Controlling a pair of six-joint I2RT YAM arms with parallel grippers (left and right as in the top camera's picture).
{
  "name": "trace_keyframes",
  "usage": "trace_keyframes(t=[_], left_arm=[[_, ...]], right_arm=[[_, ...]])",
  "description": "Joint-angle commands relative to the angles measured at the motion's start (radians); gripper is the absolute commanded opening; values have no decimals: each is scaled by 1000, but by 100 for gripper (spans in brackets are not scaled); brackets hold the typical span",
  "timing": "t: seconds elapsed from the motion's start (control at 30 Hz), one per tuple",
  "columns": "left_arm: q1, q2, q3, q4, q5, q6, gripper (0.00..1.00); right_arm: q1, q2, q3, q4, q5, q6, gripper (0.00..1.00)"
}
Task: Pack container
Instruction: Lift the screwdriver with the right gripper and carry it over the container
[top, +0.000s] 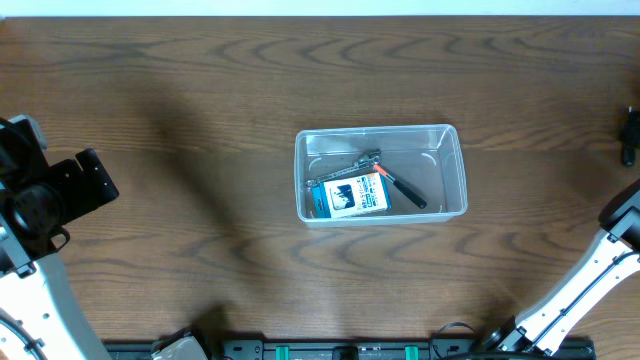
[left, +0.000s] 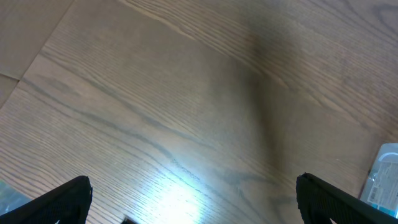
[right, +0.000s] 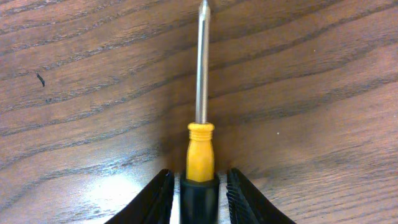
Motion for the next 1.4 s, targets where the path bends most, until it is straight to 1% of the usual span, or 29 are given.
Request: trace_keyframes(t=[0.0,0.07,0.2,0.33,0.47,0.67,1.0,1.23,1.37], left_arm=[[5,2,11,0,7,-12,98],[5,2,11,0,7,-12,98],[5,2,11,0,7,-12,98],[5,2,11,0,7,-13,98],[5,2,11,0,7,-13,98],[5,2,11,0,7,-13,98],[5,2,11,0,7,-12,98],[5,2,11,0,7,-12,98],[5,2,11,0,7,-13,98]], right_arm=[[-5,39,-7,-3,22,4,31],[-5,39,-7,-4,22,4,31],[-5,39,-5,-5,22,8,21],[-5,39,-5,-5,22,8,18],[-5,39,-5,-8,22,8,16],[-3,37,23,-26,22,9,17],[24,-10,167,-93,21,3,15],[89,-14,338,-235,7,-18,12],[145,-14,441,-303,-35,-38,13]])
